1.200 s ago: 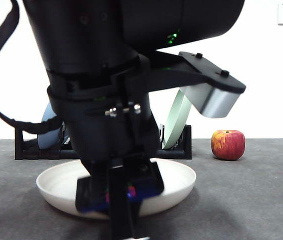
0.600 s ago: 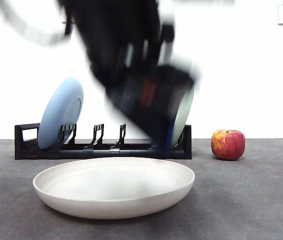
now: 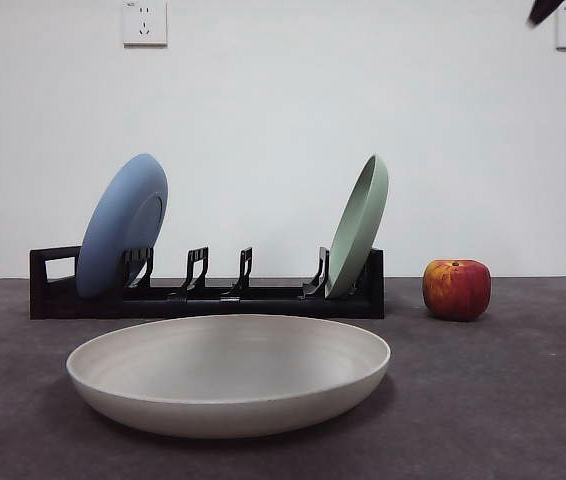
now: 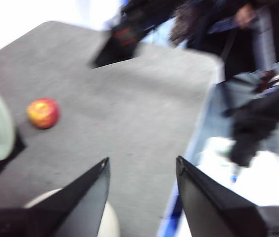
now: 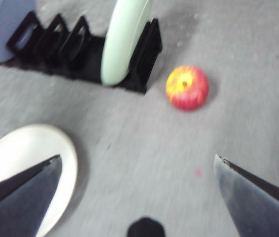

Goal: Take the yellow plate from the plate rack,put the plate on the table,take the apple from the table,put the apple in the plate

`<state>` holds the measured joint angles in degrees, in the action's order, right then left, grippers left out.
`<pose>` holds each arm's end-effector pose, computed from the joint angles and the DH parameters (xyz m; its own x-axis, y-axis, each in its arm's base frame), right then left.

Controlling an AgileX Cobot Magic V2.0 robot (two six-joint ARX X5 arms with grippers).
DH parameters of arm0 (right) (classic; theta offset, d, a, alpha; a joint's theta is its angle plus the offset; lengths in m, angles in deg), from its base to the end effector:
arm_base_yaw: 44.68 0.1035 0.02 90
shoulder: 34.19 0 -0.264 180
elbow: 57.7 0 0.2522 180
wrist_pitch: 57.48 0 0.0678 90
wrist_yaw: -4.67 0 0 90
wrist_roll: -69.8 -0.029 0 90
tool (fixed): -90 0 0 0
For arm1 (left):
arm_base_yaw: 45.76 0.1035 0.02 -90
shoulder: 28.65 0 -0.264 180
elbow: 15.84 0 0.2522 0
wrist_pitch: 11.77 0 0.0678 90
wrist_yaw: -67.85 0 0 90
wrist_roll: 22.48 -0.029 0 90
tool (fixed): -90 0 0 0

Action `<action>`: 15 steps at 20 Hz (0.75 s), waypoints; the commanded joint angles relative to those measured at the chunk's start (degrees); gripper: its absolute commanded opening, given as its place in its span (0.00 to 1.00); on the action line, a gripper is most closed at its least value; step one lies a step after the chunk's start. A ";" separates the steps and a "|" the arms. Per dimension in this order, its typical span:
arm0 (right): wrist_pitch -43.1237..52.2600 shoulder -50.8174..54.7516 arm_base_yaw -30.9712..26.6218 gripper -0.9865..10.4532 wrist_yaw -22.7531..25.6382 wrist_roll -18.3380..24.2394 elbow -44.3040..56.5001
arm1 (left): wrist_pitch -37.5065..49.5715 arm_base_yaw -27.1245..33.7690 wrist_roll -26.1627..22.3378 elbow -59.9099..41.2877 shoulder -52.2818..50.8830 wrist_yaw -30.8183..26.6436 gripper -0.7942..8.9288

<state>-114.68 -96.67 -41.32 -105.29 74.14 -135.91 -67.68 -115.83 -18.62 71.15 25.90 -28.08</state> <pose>0.2111 0.0223 0.3431 0.6831 0.3821 -0.6224 -0.3596 0.9177 0.1687 0.0602 -0.1573 0.4154 0.4081 -0.8225 -0.3961 0.8916 0.4524 -0.0207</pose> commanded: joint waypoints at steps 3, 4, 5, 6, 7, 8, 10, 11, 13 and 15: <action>8.66 -12.48 0.07 0.56 0.04 -0.28 -1.05 | -4.52 0.13 2.21 -0.33 -3.43 3.23 0.31; 9.94 -15.32 0.07 0.56 0.07 -0.24 -1.73 | -5.55 0.13 2.45 -0.33 -3.48 3.41 0.31; 11.06 -18.64 0.07 0.56 0.50 -0.24 -2.86 | -6.82 0.13 2.82 -0.33 -3.45 3.39 0.31; 11.87 -21.62 0.07 0.56 0.94 -0.24 -4.22 | -7.93 0.13 3.23 -0.33 -3.41 3.39 0.31; 12.24 -24.44 0.07 0.56 1.09 -0.22 -5.79 | -8.55 0.13 3.45 -0.33 -3.08 3.41 0.31; 12.13 -27.23 0.07 0.56 1.11 -0.22 -7.72 | -9.03 0.13 3.45 -0.33 -2.95 3.39 0.31; 11.91 -32.26 0.76 0.57 1.62 -0.04 -11.82 | -9.31 0.13 3.45 -0.33 -2.51 3.39 0.31; 11.96 -34.25 1.18 0.60 1.99 -0.02 -13.66 | -9.29 0.13 3.45 -0.33 -2.40 3.39 0.31; 11.96 -37.94 2.19 0.62 2.67 0.37 -16.94 | -9.22 0.13 3.45 -0.33 -2.25 3.37 0.31; 11.72 -41.48 3.41 0.62 4.02 0.35 -19.80 | -9.22 0.13 3.45 -0.33 -2.19 3.37 0.31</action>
<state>-102.95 -137.45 -38.02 -101.34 74.20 -155.69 -77.14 -115.83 -15.76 71.11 23.62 -24.85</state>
